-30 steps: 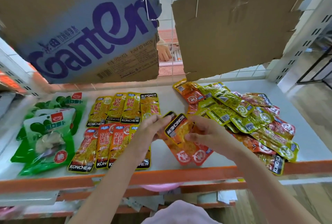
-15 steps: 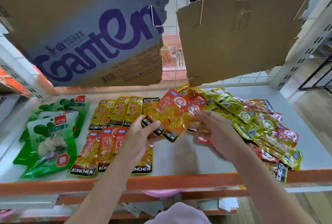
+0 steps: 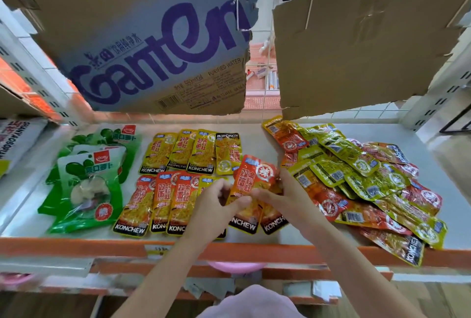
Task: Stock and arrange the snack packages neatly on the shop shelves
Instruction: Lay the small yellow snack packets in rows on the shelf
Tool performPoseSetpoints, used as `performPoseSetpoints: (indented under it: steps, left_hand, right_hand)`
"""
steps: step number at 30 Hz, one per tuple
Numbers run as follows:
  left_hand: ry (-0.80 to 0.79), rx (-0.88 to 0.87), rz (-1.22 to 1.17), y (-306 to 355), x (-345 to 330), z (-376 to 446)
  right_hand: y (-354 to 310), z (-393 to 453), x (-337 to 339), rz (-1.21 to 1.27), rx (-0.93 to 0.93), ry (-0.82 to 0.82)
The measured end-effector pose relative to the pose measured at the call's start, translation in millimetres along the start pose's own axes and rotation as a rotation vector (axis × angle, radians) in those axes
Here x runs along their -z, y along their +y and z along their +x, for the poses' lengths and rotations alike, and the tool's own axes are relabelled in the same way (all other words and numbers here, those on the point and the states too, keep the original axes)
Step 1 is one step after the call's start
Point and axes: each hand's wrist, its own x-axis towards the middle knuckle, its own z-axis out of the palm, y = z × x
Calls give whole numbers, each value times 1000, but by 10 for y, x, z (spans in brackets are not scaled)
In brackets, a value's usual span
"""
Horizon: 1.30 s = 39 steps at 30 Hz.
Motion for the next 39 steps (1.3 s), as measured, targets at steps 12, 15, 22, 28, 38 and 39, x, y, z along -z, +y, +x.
performPoseSetpoints:
  steps: [12, 15, 22, 28, 38, 39]
  left_hand:
    - [5, -170, 889, -212, 249, -75]
    - [-57, -174, 915, -159, 319, 21]
    - [-60, -364, 762, 131, -32, 184]
    - [-176, -457, 691, 228, -602, 374]
    - [-208, -571, 733, 278, -1017, 457]
    - [-214, -580, 746, 278, -1020, 470]
  right_hand:
    - [218, -108, -58, -464, 13, 159]
    - [228, -127, -119, -835, 99, 173]
    - [196, -232, 152, -1028, 310, 348]
    - [306, -287, 654, -1094, 157, 481]
    - [338, -314, 816, -775, 264, 656]
    - [330, -318, 851, -704, 276, 697]
